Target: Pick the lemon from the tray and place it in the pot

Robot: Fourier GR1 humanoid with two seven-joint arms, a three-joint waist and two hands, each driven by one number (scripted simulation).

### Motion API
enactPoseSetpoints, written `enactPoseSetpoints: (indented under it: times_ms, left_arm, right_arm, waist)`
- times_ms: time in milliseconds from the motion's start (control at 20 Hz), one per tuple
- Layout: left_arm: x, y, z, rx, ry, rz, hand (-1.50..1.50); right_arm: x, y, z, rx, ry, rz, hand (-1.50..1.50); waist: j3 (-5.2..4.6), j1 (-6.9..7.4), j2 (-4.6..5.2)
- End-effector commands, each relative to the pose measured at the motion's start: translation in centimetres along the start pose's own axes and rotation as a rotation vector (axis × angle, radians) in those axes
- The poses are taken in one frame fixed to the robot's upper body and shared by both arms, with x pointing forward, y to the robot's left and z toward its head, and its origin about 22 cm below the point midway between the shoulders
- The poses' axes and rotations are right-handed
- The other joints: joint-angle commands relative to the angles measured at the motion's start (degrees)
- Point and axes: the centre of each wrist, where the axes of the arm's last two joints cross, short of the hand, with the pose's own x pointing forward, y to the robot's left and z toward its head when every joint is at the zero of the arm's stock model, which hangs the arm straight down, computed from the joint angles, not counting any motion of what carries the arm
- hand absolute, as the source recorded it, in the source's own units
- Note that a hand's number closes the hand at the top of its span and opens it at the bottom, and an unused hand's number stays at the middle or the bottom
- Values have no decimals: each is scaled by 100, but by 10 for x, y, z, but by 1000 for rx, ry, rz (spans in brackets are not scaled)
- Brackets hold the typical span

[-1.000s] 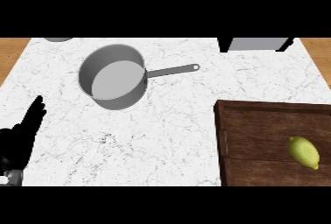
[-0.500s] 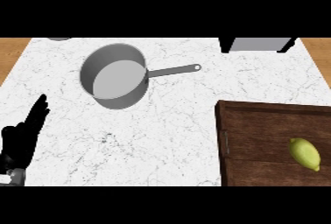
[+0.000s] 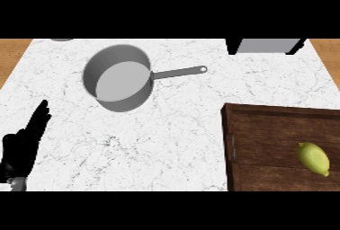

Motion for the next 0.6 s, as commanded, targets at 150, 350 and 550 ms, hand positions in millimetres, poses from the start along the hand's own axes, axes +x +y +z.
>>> enactPoseSetpoints:
  times_ms: [150,350,550]
  left_arm:
    - [-6,9,13,-5,5,-10,0]
    - [6,9,-2,-22,7,10,0]
    - [6,-2,8,0,4,11,0]
  right_arm:
    - [44,14,-15,132,39,42,-150]
    - [36,29,-17,129,85,71,-150]
    - [43,21,-41,135,128,129,-150]
  waist:
    - [7,-8,-10]
    - [12,-23,-3]
    - [12,8,0]
